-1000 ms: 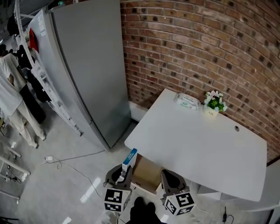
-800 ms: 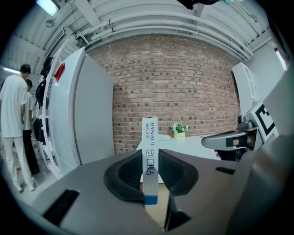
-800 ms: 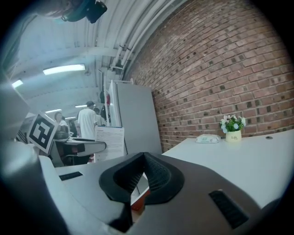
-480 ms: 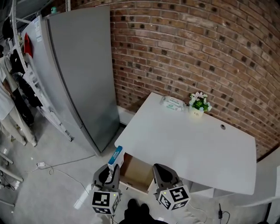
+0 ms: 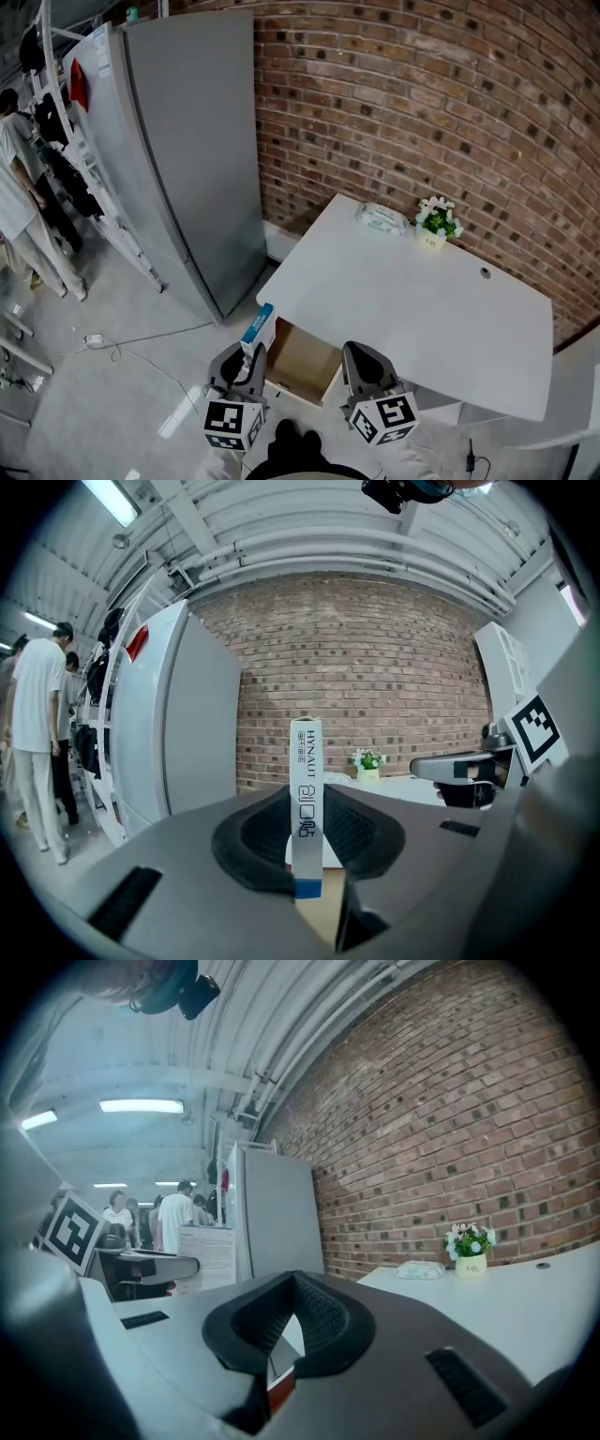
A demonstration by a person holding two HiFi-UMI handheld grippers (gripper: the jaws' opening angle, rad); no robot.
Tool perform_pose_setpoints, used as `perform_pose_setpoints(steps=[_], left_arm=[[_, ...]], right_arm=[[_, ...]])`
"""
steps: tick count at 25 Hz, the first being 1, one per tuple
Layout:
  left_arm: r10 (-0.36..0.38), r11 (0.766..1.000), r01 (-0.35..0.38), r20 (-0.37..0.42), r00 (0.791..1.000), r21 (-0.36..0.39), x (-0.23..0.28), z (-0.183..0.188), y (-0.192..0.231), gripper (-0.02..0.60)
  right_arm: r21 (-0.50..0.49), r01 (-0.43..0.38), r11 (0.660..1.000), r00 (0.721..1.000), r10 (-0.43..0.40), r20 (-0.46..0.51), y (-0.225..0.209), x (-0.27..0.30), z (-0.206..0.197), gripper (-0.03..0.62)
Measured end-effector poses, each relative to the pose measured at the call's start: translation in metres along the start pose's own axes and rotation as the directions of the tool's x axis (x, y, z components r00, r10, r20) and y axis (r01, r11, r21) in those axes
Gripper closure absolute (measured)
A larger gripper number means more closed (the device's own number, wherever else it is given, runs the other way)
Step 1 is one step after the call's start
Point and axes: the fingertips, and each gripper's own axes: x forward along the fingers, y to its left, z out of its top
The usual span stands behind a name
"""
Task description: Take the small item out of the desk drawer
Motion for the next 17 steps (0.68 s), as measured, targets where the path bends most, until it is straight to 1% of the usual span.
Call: perform_pose_setpoints(steps=[11, 17], left_arm=[[0.012, 1.0, -0.012, 0.003, 1.0, 0.005, -0.0041, 0.001, 0.0026, 0.492], [0.014, 1.0, -0.013, -0.011, 1.0, 0.012, -0.0039, -0.0015, -0.0002, 0.492]], right_arm=[[0.002, -0.007, 1.0, 1.0, 0.007, 0.006, 0.0024, -0.0002, 0.0011, 0.569], [0.011, -0.016, 1.0, 1.0, 0.016, -0.002, 0.002, -0.0012, 0.0009, 0.569]])
